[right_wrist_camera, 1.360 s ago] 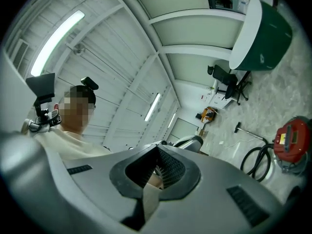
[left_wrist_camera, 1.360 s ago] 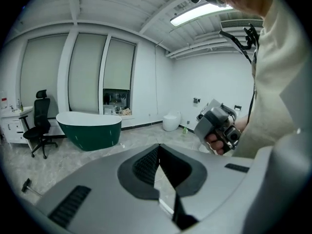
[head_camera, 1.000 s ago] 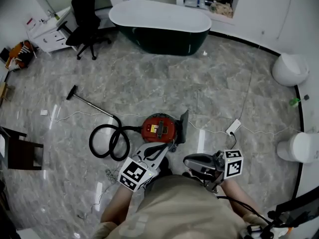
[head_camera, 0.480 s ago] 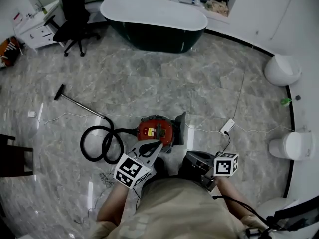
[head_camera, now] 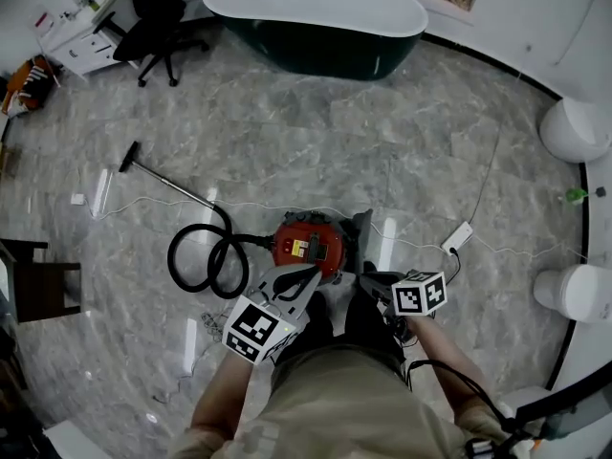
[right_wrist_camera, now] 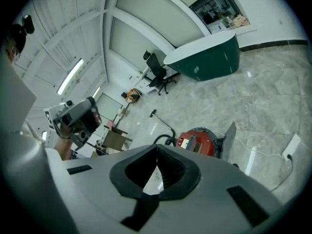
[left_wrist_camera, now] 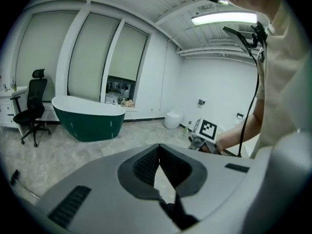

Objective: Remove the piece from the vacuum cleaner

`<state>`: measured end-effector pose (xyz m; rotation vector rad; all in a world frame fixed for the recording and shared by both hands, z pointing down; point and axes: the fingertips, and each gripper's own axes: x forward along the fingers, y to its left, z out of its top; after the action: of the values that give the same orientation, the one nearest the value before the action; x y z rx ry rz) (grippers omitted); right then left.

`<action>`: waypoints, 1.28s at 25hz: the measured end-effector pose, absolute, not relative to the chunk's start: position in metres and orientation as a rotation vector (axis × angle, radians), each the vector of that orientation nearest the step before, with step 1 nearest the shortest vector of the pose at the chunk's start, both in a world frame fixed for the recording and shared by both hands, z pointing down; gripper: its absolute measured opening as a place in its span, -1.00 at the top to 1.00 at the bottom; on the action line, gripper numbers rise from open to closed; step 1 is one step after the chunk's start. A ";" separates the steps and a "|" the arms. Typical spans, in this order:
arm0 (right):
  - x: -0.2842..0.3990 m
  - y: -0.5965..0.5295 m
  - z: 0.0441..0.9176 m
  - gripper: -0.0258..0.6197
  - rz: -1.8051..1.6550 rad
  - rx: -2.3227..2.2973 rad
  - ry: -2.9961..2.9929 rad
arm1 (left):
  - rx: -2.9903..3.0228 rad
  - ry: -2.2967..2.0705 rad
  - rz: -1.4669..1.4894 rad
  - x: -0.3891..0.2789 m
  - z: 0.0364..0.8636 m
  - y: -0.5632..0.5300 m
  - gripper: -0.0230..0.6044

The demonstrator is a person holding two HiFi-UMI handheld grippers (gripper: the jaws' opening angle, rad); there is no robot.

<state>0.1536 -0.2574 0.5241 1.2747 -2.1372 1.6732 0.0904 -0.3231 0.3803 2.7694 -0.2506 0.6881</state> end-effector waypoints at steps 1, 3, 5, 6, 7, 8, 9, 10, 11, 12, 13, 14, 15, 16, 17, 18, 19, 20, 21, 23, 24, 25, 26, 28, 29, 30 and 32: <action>0.160 -0.266 0.537 0.91 1.657 1.263 -2.110 | 2.743 -0.258 0.700 0.095 0.388 -0.327 0.91; 0.172 -0.278 0.562 0.91 1.653 1.241 -2.071 | 2.697 -0.259 0.749 0.104 0.408 -0.329 0.91; 0.178 -0.279 0.587 0.91 1.702 1.211 -2.060 | 2.673 -0.249 0.825 0.107 0.428 -0.321 0.91; 0.183 -0.281 0.601 0.91 1.732 1.202 -2.052 | 2.670 -0.247 0.865 0.108 0.437 -0.318 0.91; 0.189 -0.284 0.616 0.91 1.757 1.203 -2.034 | 2.669 -0.248 0.900 0.110 0.447 -0.317 0.91; 0.196 -0.287 0.632 0.91 1.773 1.207 -2.012 | 2.664 -0.250 0.925 0.111 0.456 -0.317 0.91; 0.201 -0.290 0.646 0.91 1.779 1.209 -1.993 | 2.651 -0.254 0.936 0.111 0.465 -0.317 0.91; 0.205 -0.291 0.660 0.91 1.781 1.206 -1.978 | 2.631 -0.260 0.935 0.112 0.475 -0.317 0.91; 0.206 -0.292 0.674 0.91 1.783 1.196 -1.965 | 2.609 -0.266 0.928 0.113 0.485 -0.317 0.91; 0.206 -0.292 0.686 0.91 1.786 1.181 -1.955 | 2.589 -0.270 0.918 0.114 0.495 -0.318 0.91; 0.205 -0.293 0.697 0.91 1.787 1.160 -1.947 | 2.575 -0.272 0.910 0.117 0.505 -0.319 0.91; 0.202 -0.293 0.708 0.91 1.785 1.132 -1.940 | 2.566 -0.267 0.901 0.121 0.514 -0.320 0.91; 0.199 -0.292 0.718 0.91 1.776 1.099 -1.931 | 2.557 -0.258 0.891 0.125 0.522 -0.320 0.91; 0.197 -0.290 0.728 0.91 1.758 1.069 -1.920 | 2.547 -0.246 0.877 0.129 0.530 -0.319 0.91; 0.197 -0.289 0.739 0.91 1.728 1.049 -1.905 | 2.532 -0.235 0.861 0.133 0.539 -0.316 0.91; 0.199 -0.289 0.751 0.91 1.693 1.047 -1.889 | 2.512 -0.222 0.847 0.136 0.549 -0.312 0.91; 0.202 -0.290 0.763 0.91 1.662 1.066 -1.871 | 2.491 -0.209 0.842 0.138 0.562 -0.307 0.91; 0.205 -0.293 0.775 0.91 1.643 1.100 -1.854 | 2.469 -0.197 0.849 0.139 0.576 -0.301 0.91; 0.207 -0.295 0.786 0.91 1.637 1.136 -1.838 | 2.446 -0.190 0.863 0.138 0.591 -0.295 0.91; 0.211 -0.291 0.809 0.90 1.651 1.182 -1.804 | 2.389 -0.187 0.887 0.133 0.617 -0.281 0.91; 0.214 -0.286 0.819 0.89 1.666 1.192 -1.785 | 2.359 -0.187 0.886 0.132 0.626 -0.275 0.91; 0.217 -0.283 0.829 0.75 1.687 1.199 -1.767 | 2.335 -0.188 0.879 0.132 0.633 -0.270 0.91; 0.220 -0.281 0.839 0.52 1.712 1.206 -1.753 | 2.318 -0.189 0.871 0.131 0.640 -0.268 0.91; 0.221 -0.281 0.855 0.20 1.760 1.216 -1.734 | 2.292 -0.197 0.869 0.128 0.653 -0.265 0.91; 0.221 -0.282 0.863 0.08 1.772 1.221 -1.722 | 2.276 -0.201 0.874 0.126 0.660 -0.262 0.91; 0.222 -0.283 0.870 0.04 1.772 1.230 -1.707 | 2.258 -0.199 0.882 0.124 0.667 -0.258 0.91; 0.231 -0.288 0.884 -0.01 1.762 1.274 -1.676 | 2.238 -0.172 0.903 0.125 0.680 -0.247 0.91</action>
<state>0.2310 -0.2879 0.8842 1.2743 -1.6760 1.7619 0.1253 -0.2472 0.6800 2.2377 -0.1721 0.9030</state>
